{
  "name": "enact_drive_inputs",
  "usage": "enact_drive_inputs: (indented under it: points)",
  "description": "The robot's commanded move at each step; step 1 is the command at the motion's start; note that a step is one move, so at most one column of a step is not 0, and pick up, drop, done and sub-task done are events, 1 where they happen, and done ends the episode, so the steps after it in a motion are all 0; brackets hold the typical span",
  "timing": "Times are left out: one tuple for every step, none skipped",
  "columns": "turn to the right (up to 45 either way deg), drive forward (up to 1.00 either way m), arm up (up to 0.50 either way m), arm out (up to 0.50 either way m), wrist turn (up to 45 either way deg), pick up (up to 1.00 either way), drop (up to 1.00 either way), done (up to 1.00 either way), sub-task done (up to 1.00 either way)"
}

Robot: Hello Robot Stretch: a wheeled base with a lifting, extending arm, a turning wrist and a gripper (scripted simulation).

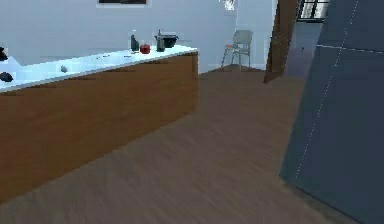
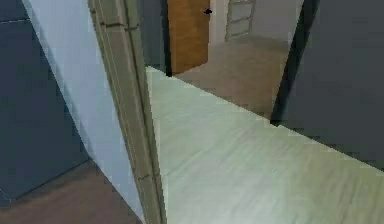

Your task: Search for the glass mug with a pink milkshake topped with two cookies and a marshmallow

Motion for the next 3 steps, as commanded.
enact_drive_inputs:
  points:
    - [0.0, 1.0, 0.0, 0.0, 0.0, 0.0, 0.0, 0.0, 0.0]
    - [6.0, 0.0, 0.0, 0.0, 0.0, 0.0, 0.0, 0.0, 0.0]
    - [0.0, 0.8, 0.0, 0.0, 0.0, 0.0, 0.0, 0.0, 0.0]
